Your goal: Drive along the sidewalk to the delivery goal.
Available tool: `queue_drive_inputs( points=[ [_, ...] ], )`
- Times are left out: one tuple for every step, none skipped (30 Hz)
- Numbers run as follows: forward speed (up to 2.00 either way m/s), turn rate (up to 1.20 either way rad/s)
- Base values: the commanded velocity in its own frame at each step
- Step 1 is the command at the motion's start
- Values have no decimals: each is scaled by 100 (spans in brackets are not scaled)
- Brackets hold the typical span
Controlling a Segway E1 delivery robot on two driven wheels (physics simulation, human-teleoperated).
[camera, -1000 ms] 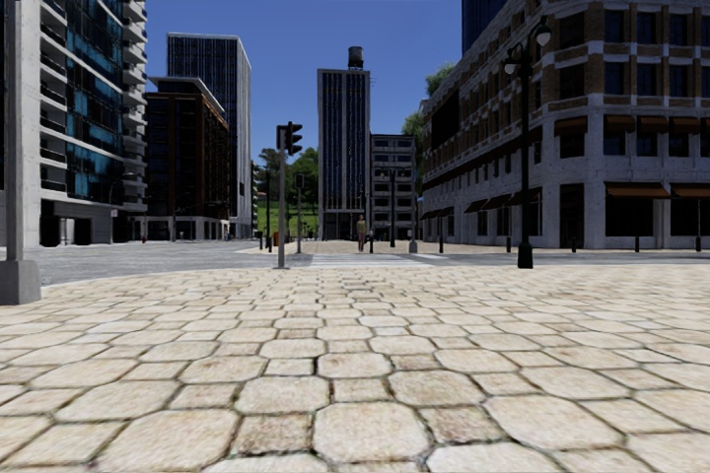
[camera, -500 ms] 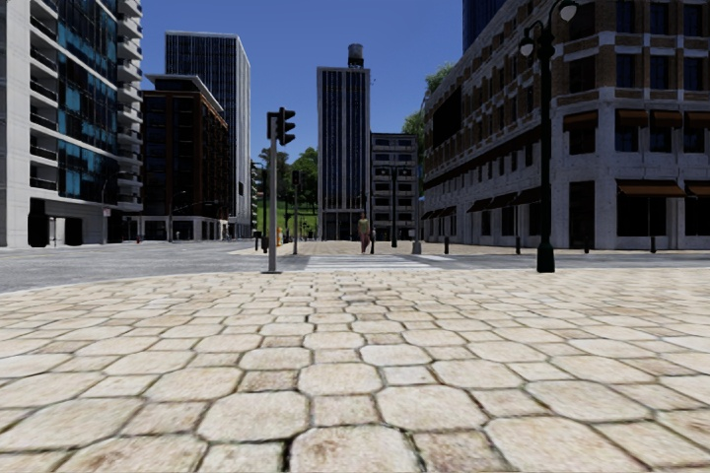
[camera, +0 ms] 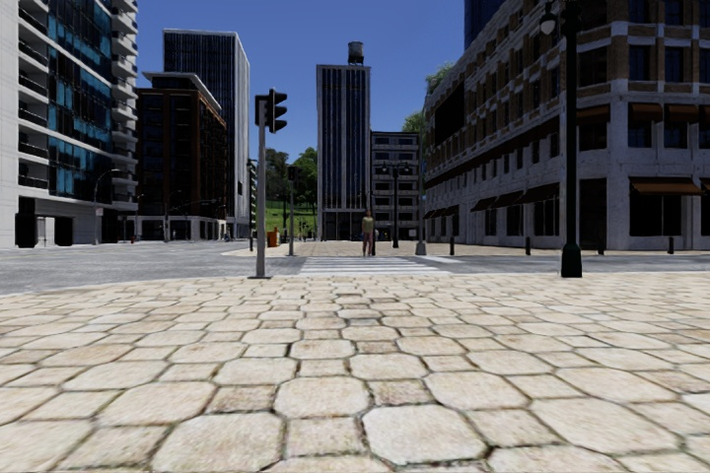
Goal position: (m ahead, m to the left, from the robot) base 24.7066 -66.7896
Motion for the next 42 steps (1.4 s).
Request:
queue_drive_inputs(
  points=[
    [200, 0],
    [200, 0],
    [200, 9],
    [200, 23],
    [200, 66],
    [200, 72],
    [200, 72],
    [200, 62],
    [200, 0],
    [200, 0],
    [200, 0],
    [200, 0],
    [200, 0],
    [200, 0],
    [200, 0],
    [200, 0],
    [200, 0],
    [200, 0],
    [200, 0],
    [200, 0],
    [200, 0],
    [200, 0],
    [200, 0],
    [200, 0],
    [200, 0],
    [200, 0],
    [200, 0],
    [200, 0],
    [200, 0],
    [200, 0],
    [200, 0],
    [200, 0],
    [200, 0],
    [200, 0],
    [200, 0],
    [200, 0],
    [200, 0],
    [200, 0],
    [200, 0],
    [200, 0],
    [200, 0],
    [200, 0]
  ],
)
